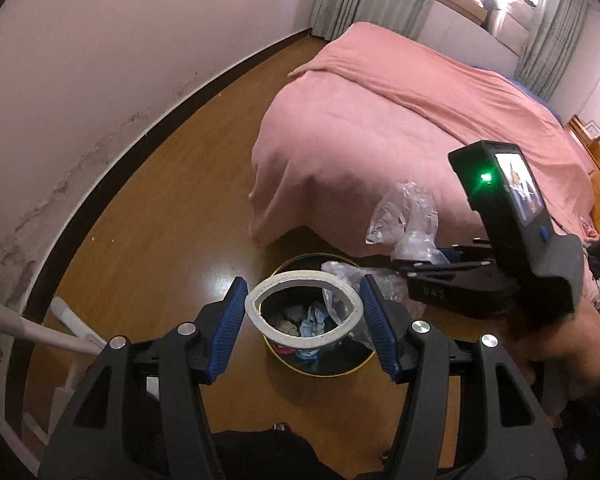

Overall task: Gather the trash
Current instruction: 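Carry both items over the bin and open both tools to drop them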

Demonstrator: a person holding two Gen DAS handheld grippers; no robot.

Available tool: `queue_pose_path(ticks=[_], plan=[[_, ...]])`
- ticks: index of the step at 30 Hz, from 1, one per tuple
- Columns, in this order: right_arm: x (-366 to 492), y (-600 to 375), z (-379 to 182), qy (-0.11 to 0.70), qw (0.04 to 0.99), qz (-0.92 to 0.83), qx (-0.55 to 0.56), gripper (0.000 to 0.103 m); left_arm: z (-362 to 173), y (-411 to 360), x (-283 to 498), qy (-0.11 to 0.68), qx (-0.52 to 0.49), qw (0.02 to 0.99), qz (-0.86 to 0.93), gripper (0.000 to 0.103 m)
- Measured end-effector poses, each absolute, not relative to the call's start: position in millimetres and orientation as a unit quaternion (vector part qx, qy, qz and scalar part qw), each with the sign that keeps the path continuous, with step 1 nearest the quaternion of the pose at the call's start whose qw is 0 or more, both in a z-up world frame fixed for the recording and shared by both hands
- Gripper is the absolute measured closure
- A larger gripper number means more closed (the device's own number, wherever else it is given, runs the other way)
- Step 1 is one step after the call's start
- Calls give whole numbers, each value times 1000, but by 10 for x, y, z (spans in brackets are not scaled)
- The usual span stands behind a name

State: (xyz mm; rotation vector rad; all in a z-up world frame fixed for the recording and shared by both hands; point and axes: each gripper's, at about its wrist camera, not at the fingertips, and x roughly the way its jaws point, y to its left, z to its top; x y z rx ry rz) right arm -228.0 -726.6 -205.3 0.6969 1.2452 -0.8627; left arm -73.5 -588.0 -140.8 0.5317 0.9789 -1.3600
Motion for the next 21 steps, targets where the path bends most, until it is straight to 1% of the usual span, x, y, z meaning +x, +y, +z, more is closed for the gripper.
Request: queue_pose_path(ticks=[4, 5, 6, 7, 9, 10, 11, 21], plan=[[-2306, -7274, -2051, 552, 671, -384, 314, 70, -1472, -5984, -760, 431, 237, 633, -598, 46], [-2316, -7279, -2059, 552, 670, -384, 314, 67, -1448, -5949, -751, 432, 237, 632, -598, 46], [-2333, -7284, -2063, 554, 668, -384, 315, 61, -1451, -5956, -754, 432, 237, 631, -599, 46], [-2332, -7278, -2073, 557, 666, -383, 315, 59, -1464, -5960, -755, 431, 237, 632, -599, 46], [-2316, -7310, -2038, 555, 668, -384, 313, 49, -1458, -5969, -737, 432, 233, 632, -600, 46], [-2312, -7305, -2027, 553, 669, -385, 313, 46, -1451, -5953, -729, 433, 230, 631, -601, 46], [-2312, -7311, -2007, 549, 670, -388, 313, 42, -1434, -5942, -724, 433, 229, 632, -601, 46], [-2429, -7407, -1854, 509, 674, -418, 333, 40, -1501, -5983, -736, 440, 234, 630, -596, 46]])
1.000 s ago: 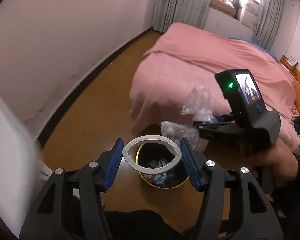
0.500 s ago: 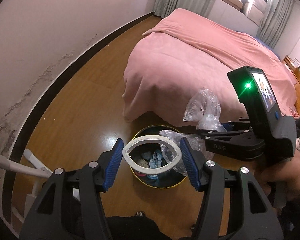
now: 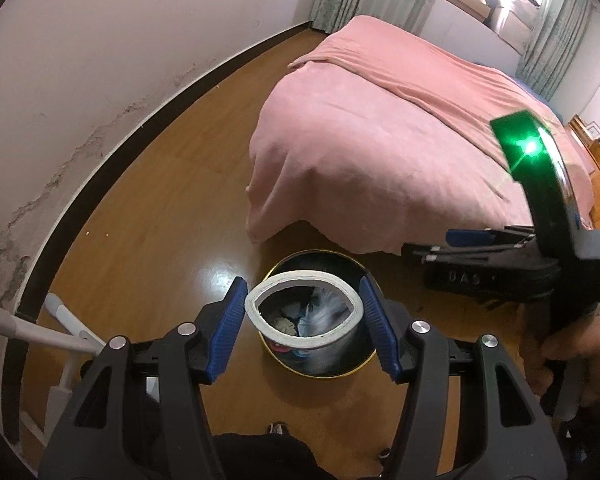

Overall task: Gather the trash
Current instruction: 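Carry both items over the bin and open both tools to drop them, then move both tools back to the desk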

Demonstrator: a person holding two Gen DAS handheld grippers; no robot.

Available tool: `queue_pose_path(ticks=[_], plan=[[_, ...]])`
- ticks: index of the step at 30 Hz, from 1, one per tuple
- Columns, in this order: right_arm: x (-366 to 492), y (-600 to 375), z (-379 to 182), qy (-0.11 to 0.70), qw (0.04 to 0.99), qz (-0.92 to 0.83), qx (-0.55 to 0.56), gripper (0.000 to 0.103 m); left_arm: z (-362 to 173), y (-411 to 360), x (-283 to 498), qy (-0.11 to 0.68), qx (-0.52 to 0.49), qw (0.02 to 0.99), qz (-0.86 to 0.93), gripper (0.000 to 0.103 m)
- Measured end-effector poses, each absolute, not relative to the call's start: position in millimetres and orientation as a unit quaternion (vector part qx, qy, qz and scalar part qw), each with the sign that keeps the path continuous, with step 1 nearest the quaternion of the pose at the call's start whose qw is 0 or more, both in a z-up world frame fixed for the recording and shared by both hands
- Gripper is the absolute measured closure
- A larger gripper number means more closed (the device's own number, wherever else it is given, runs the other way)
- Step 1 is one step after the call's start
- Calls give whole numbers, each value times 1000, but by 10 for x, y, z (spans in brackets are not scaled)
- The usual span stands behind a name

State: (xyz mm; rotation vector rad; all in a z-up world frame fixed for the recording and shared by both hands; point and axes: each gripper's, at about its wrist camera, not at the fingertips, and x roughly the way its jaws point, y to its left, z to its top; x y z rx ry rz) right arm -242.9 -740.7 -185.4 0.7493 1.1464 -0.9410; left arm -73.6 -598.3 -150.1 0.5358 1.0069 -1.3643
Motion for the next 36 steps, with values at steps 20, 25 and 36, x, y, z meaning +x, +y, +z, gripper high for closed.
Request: queue_pose_path(ticks=[20, 25, 36], plan=[[-2884, -7592, -1429, 378, 685, -483, 394, 34, -1418, -6197, -1207, 428, 235, 602, -631, 30], [-2808, -7529, -1336, 375, 702, -472, 379, 34, -1129, -5958, -1119, 415, 222, 617, -631, 25], [-1778, -6546, -449, 365, 823, -359, 246, 29, 11, -4252, -374, 330, 207, 741, -547, 12]])
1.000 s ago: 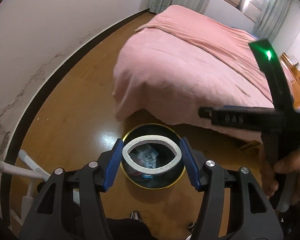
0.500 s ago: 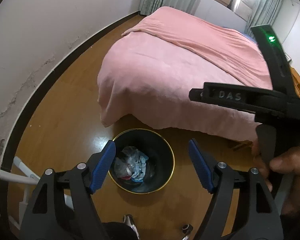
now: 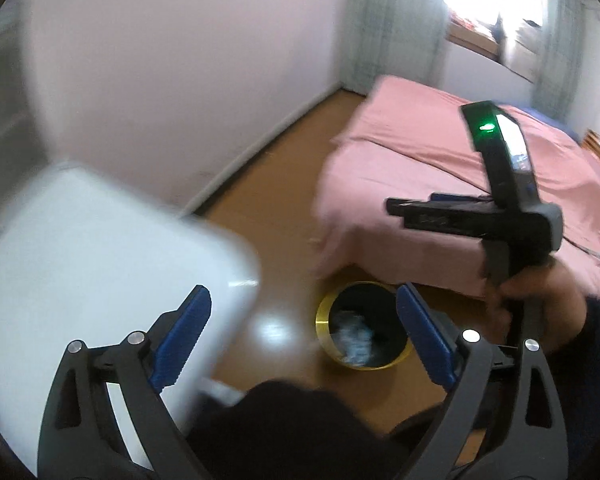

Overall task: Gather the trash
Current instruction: 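Move both tools back to the desk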

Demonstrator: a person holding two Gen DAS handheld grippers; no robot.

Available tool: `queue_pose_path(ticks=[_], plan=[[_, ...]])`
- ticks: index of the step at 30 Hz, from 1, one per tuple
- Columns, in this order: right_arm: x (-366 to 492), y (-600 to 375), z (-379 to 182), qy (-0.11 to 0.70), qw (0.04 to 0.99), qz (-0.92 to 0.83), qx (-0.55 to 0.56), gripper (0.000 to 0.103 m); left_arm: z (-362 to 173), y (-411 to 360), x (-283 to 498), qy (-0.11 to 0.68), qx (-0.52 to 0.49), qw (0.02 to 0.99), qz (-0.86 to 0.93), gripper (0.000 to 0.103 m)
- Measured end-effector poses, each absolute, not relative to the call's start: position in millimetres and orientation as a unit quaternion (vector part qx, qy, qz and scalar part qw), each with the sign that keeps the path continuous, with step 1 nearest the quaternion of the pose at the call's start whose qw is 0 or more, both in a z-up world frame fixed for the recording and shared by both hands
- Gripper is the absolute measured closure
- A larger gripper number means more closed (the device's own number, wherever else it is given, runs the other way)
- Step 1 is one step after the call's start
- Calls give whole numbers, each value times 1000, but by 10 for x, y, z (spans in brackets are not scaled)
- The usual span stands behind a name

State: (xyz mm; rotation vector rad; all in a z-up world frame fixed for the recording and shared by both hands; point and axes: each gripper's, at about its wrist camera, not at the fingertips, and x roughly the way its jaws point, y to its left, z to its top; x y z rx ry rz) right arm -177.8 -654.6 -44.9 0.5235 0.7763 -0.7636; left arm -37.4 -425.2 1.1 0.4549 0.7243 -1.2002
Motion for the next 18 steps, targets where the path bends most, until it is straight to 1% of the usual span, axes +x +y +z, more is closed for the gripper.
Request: queue_pose_path(ticks=[4, 8, 10, 12, 15, 18], plan=[[-1164, -5845, -149, 366, 874, -257, 192, 29, 178, -3260, 198, 321, 204, 803, -459, 12], [-527, -5053, -34, 392, 898, -120, 158, 29, 268, -2289, 786, 304, 238, 855, -345, 12], [-284, -4723, 5, 402, 902, -72, 141, 29, 281, -1958, 1000, 303, 258, 863, -310, 12], [-30, -4336, 59, 411, 904, -24, 113, 29, 299, -1648, 1198, 303, 277, 868, -278, 12], [331, -3822, 104, 425, 900, 35, 86, 28, 330, -1393, 1406, 295, 296, 867, -272, 12], [725, -3351, 120, 440, 892, 74, 68, 27, 258, -1294, 1630, 329, 305, 842, -300, 12]])
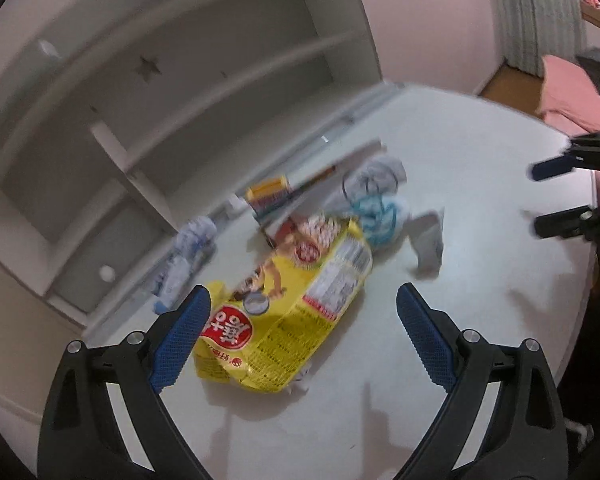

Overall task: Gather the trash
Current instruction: 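Move both tools back to the desk, then grasp the yellow snack bag with the left tool while the right tool grasps the white paper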

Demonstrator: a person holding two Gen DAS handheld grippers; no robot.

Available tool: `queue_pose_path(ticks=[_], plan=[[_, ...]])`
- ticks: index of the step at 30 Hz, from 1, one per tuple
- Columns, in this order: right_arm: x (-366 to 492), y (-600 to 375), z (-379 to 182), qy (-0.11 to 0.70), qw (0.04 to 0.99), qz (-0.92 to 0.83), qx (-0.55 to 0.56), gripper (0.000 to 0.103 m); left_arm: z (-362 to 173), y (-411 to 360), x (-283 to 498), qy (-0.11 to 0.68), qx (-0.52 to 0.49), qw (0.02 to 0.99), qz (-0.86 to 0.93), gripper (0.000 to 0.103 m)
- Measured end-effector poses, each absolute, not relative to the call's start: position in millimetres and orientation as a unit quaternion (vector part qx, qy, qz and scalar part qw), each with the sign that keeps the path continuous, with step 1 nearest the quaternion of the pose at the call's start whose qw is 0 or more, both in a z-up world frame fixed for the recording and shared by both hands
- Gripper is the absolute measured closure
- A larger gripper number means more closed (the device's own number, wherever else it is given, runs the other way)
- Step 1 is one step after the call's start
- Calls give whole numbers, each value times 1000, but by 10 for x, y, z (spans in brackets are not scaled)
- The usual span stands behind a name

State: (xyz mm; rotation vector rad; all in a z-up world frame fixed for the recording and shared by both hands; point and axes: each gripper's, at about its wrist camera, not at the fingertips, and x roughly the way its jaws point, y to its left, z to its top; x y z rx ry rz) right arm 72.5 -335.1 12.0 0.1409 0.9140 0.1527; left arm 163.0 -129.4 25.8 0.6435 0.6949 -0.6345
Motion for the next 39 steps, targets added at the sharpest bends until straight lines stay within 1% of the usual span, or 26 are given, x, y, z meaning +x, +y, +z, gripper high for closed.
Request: queue_pose_path(ticks=[6, 13, 14, 15, 16, 17, 19, 20, 21, 23, 26, 32, 35, 39], plan=[[1176, -2837, 34, 466, 878, 97, 44, 27, 40, -1346, 1718, 319, 358, 822, -307, 12], [1435, -2745, -12, 475, 874, 95, 45, 27, -98, -1335, 1983, 326, 375, 810, -312, 12], [1468, -2738, -21, 477, 873, 94, 48, 29, -111, -1338, 2018, 328, 372, 810, -312, 12], [1477, -2731, -31, 478, 872, 92, 50, 30, -126, -1343, 2057, 336, 366, 809, -315, 18], [1451, -2756, -30, 479, 872, 92, 52, 32, -131, -1343, 2071, 341, 362, 809, -315, 20], [1452, -2752, -40, 480, 871, 92, 54, 38, -132, -1341, 2072, 340, 361, 811, -312, 21], [1459, -2756, -70, 484, 869, 84, 54, 53, -125, -1342, 2054, 339, 360, 812, -310, 23], [1473, -2753, -87, 486, 868, 82, 58, 64, -115, -1346, 2030, 337, 361, 813, -309, 27], [1472, -2761, -92, 486, 867, 84, 65, 67, -91, -1337, 1984, 331, 362, 816, -306, 31], [1459, -2747, -66, 480, 871, 77, 65, 70, -18, -1308, 1927, 327, 359, 820, -302, 33], [1367, -2771, 13, 468, 877, 81, 68, 71, 153, -1209, 1871, 328, 337, 833, -290, 36], [1059, -3013, 177, 450, 887, 72, 80, 71, 534, -1083, 1724, 320, 292, 858, -276, 36], [829, -3284, 224, 443, 891, 51, 91, 71, 628, -1160, 1648, 321, 279, 862, -276, 36], [444, -3824, 247, 429, 896, -6, 116, 71, 663, -1576, 1445, 311, 268, 856, -313, 36]])
